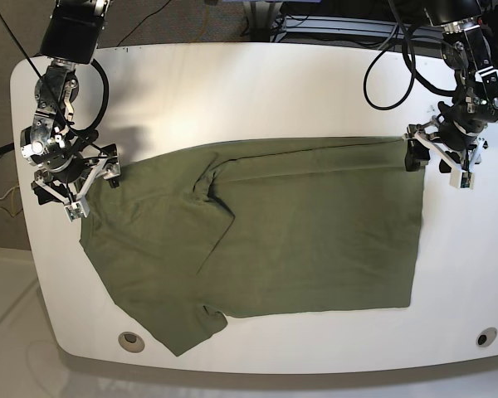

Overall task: Fold the T-shirt properly
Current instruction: 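Grasp the shirt corners with both grippers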

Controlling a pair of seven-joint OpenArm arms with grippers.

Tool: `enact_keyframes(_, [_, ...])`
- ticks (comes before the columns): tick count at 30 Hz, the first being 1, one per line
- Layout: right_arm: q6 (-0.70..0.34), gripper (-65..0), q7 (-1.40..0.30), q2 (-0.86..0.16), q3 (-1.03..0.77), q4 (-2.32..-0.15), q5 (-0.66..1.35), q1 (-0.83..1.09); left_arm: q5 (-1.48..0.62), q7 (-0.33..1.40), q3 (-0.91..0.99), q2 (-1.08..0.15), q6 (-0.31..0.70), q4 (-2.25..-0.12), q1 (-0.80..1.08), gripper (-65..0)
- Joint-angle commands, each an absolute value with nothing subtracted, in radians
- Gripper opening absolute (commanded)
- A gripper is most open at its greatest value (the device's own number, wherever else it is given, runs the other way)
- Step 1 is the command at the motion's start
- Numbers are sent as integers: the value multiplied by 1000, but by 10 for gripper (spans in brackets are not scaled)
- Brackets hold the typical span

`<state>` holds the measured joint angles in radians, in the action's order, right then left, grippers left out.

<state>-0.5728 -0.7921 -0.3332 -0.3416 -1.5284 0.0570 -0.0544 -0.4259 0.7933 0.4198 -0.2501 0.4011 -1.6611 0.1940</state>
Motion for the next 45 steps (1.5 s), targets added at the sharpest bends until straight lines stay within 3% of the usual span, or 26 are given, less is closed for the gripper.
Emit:
enact_keyframes(1, [-565, 0, -773, -354, -352, -1543, 67, -73, -437, 773, 421, -262, 401, -1661, 183, -211])
enact_keyframes(30, [-567, 0, -645, -323, -352, -1271, -53, -150, -435, 719, 417, -262, 401, -1452, 154, -211])
enact_keyframes(45, [-567, 0, -627, -317, -349, -1242, -53, -150, -440, 650, 331, -257, 404, -1313, 133, -215])
